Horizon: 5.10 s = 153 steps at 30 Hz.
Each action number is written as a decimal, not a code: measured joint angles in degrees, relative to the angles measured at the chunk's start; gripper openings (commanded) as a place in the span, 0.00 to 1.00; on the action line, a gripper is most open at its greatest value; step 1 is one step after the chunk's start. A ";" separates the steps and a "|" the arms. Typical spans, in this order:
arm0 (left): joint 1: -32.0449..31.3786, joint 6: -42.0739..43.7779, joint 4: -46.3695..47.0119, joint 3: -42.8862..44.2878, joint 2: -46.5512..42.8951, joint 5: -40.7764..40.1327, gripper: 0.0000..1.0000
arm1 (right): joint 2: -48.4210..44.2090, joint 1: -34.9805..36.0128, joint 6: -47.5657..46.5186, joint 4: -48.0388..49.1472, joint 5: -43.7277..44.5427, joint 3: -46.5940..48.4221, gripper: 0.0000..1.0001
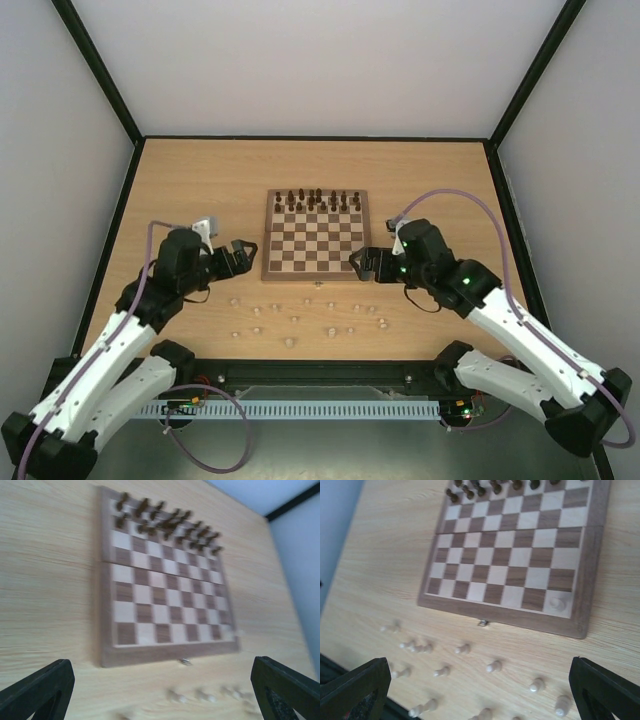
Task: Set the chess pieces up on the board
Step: Pick up the chess piece at the center of the board, then place the chess piece on the chessboard.
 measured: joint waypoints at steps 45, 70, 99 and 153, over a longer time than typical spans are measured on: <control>-6.82 -4.37 -7.87 1.40 -0.74 -3.48 1.00 | 31.56 17.40 -2.10 -2.51 8.85 4.68 0.35; -6.97 -5.81 -9.40 1.40 -4.24 -4.72 0.99 | 42.97 19.32 -2.25 2.89 8.98 6.93 0.16; -6.97 -5.79 -9.42 2.38 -2.34 -4.72 0.99 | 41.22 4.87 -11.06 -9.57 14.19 32.70 0.06; -6.97 -5.51 -8.02 2.99 -4.15 -4.52 1.00 | 52.52 -3.63 -13.77 -8.87 13.60 26.05 0.07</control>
